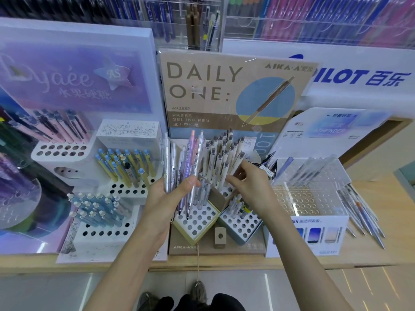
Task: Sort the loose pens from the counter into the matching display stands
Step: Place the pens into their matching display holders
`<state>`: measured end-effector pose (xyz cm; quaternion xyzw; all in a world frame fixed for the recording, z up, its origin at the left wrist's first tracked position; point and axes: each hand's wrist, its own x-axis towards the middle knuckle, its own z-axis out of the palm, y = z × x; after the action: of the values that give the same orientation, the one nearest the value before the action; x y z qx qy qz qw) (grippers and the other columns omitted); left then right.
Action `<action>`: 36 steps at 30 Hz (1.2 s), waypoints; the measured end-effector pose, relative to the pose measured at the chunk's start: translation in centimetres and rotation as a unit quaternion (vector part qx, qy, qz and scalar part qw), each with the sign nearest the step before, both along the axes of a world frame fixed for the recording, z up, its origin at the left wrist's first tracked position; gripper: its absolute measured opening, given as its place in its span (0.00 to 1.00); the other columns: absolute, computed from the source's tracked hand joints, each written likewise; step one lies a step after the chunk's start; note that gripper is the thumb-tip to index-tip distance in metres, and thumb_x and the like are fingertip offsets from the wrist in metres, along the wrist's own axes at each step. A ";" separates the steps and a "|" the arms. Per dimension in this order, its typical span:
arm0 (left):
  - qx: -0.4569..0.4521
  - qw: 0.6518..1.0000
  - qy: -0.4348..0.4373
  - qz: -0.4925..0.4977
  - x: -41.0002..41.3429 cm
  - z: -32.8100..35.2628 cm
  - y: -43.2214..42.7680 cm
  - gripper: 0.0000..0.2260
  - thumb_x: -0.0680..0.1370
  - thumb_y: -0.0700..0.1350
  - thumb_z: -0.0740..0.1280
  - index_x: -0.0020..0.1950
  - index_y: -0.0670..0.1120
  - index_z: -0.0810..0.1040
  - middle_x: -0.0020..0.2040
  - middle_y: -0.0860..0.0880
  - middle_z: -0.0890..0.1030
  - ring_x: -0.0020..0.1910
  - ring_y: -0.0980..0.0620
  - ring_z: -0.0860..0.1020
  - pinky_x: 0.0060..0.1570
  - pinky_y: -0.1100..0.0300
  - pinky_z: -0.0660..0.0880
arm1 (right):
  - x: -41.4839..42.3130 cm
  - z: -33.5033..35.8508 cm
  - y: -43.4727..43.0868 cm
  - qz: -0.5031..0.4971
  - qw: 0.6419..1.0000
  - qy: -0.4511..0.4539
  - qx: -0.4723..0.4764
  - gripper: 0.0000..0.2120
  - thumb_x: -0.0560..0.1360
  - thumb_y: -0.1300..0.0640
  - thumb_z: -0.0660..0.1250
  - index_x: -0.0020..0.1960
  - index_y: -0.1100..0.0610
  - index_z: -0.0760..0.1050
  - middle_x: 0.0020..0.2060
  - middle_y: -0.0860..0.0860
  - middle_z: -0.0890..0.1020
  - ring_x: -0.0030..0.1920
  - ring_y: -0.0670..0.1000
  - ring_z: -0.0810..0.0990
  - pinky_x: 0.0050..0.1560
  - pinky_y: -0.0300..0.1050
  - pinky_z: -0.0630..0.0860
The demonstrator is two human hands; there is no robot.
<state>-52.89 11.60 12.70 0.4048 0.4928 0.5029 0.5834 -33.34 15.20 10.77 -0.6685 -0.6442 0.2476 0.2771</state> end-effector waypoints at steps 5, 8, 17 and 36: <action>0.017 1.000 -0.007 0.009 -0.1 -0.2 0.3 0.08 0.69 0.50 0.70 0.38 0.46 0.83 0.41 0.57 0.85 0.44 0.63 0.81 0.41 0.74 0.73 | -0.1 0.4 -0.2 0.023 1.000 0.011 -0.006 0.06 0.76 0.58 0.68 0.44 0.58 0.72 0.37 0.49 0.78 0.38 0.45 0.76 0.37 0.37 0.72; 0.013 1.000 -0.007 0.012 -0.1 -0.2 0.3 0.08 0.69 0.50 0.70 0.39 0.46 0.83 0.41 0.56 0.85 0.44 0.62 0.82 0.41 0.73 0.74 | -0.3 0.9 -0.6 0.029 0.999 0.045 -0.007 0.05 0.78 0.59 0.64 0.47 0.60 0.73 0.39 0.51 0.81 0.41 0.49 0.79 0.43 0.50 0.77; 0.012 1.000 -0.008 0.011 -0.1 -0.2 0.3 0.07 0.68 0.51 0.71 0.38 0.48 0.83 0.42 0.56 0.85 0.45 0.60 0.82 0.42 0.70 0.75 | -0.7 0.9 -0.7 0.067 0.995 -0.053 0.047 0.05 0.78 0.63 0.65 0.47 0.66 0.75 0.41 0.59 0.82 0.42 0.59 0.80 0.44 0.54 0.75; -0.003 0.999 -0.011 0.032 -3.5 0.9 -0.9 0.12 0.63 0.59 0.73 0.39 0.52 0.84 0.42 0.49 0.85 0.46 0.49 0.81 0.49 0.55 0.76 | -10.3 7.3 -2.7 0.010 0.950 0.311 -0.020 0.13 0.76 0.47 0.68 0.53 0.56 0.75 0.38 0.45 0.77 0.36 0.43 0.75 0.37 0.38 0.72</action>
<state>-56.36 10.72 13.59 0.3814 0.5010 0.5241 0.5735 -43.59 12.51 18.07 -0.5574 -0.5274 0.4586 0.4482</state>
